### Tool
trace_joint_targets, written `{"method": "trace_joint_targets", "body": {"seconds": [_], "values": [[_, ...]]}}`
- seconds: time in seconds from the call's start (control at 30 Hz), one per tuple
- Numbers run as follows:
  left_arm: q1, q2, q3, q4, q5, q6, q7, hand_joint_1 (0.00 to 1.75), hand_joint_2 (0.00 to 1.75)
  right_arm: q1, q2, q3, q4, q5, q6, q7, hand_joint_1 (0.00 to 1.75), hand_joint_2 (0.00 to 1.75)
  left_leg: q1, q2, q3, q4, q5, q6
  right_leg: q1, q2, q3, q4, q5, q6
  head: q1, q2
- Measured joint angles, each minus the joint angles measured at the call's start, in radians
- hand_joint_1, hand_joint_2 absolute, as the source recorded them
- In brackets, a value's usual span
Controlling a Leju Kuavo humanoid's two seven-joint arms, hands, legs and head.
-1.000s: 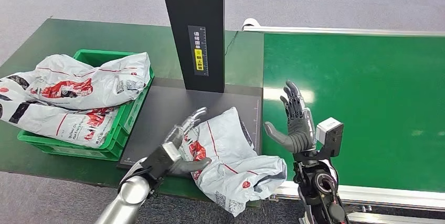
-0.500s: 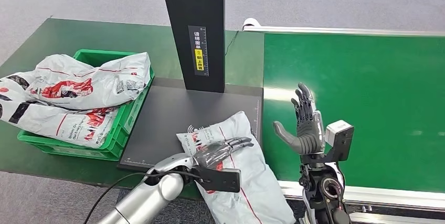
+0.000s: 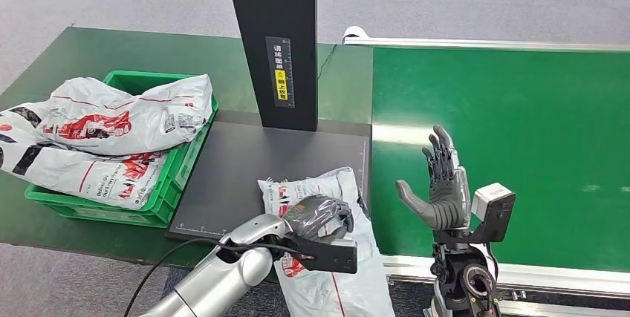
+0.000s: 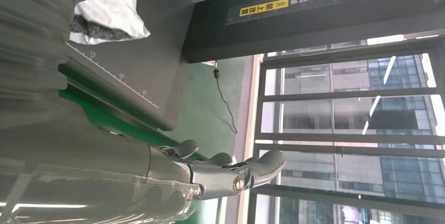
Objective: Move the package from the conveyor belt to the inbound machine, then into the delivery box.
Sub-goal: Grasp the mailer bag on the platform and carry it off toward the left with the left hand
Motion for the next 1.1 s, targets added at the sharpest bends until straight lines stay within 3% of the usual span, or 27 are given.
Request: {"method": "trace_joint_targets", "body": {"seconds": [0.23, 0.6, 1.1], "values": [[0.036, 0.003, 0.076, -0.042, -0.043, 0.174, 0.016, 1.75, 1.75, 0.039, 0.000, -0.002, -0.037, -0.004, -0.003, 0.004, 0.00, 1.75, 0.000, 0.000, -0.001, 0.000, 0.000, 0.000, 0.000, 0.000, -0.001, 0.000, 0.000, 0.000, 0.000, 0.000], [0.148, 0.045, 0.192, -0.226, -0.023, 0.381, -0.083, 1.75, 1.75, 0.041, -0.002, -0.005, -0.045, -0.028, 0.008, 0.002, 0.00, 1.75, 0.000, 0.000, -0.001, 0.000, 0.000, 0.000, 0.000, 0.000, -0.001, 0.000, 0.000, 0.000, 0.000, 0.000], [0.188, 0.071, 0.225, -0.322, -0.021, 0.397, -0.096, 1.75, 1.75, 0.026, -0.007, -0.011, -0.045, -0.033, 0.008, 0.001, 0.00, 1.75, 0.000, 0.000, -0.001, 0.000, 0.000, 0.000, 0.000, 0.000, -0.001, 0.000, 0.000, 0.000, 0.000, 0.000]]}}
